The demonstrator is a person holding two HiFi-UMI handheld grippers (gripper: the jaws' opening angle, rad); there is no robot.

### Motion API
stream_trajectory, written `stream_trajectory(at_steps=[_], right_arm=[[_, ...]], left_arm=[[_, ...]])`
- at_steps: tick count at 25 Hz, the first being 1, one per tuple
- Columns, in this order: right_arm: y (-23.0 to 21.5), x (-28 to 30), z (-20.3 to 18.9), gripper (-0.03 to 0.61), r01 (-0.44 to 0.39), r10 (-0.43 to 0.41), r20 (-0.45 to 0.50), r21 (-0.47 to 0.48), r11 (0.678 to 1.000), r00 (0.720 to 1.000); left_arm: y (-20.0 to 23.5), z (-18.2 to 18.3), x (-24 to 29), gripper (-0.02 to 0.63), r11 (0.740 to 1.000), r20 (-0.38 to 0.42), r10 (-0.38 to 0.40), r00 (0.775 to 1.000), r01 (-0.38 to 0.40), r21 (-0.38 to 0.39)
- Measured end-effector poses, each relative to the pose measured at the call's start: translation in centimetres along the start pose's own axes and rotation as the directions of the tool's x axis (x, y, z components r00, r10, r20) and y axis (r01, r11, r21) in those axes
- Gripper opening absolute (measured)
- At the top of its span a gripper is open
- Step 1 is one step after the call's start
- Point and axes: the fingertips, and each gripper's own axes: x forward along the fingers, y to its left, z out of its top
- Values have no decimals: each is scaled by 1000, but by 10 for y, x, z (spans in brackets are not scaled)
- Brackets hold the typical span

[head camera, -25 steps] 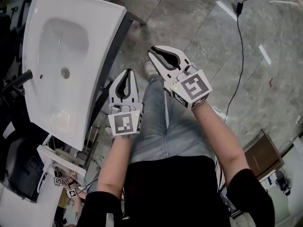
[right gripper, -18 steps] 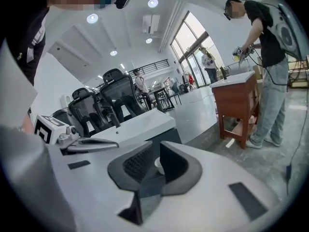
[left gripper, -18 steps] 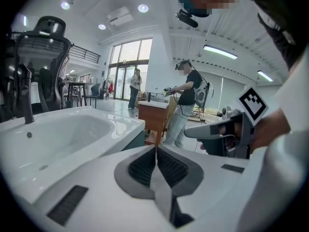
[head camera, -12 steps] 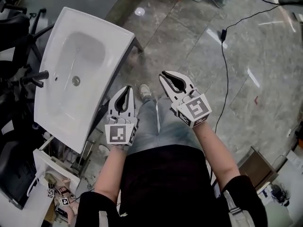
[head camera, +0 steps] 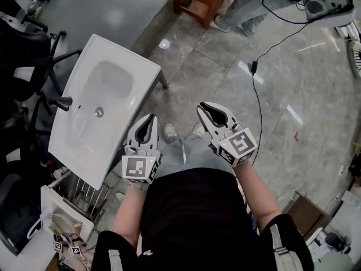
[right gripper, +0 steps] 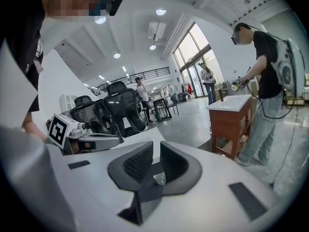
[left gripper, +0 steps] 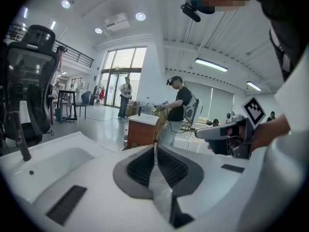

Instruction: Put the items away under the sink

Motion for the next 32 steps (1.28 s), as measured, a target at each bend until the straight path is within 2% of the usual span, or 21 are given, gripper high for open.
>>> stream_trajectory(at_steps=[5,11,17,27,32], right_arm=[[11,-17,26,61,0,0,8,-19,1000,1000],[22,-39,56,60,-16,16,37,1,1000,999],[29,-56,80,60,-1,3,63,-33,999,998],[30,-71,95,52,55,-49,127,-44,998,991],[31,-70,92,49,62,-55,137,-47,997,989]], left_arm=[[-20,33,-7,29,998,28,-59,998,59,-4],[-43,56,-8,29,992,49,-123,991,124,-22],[-51,79,-3,29,985,100,-167,981,171,-27],[-67,110,-7,29,972,147,-231,962,235,-10],[-72,116,-7,29,961,143,-276,951,277,13]])
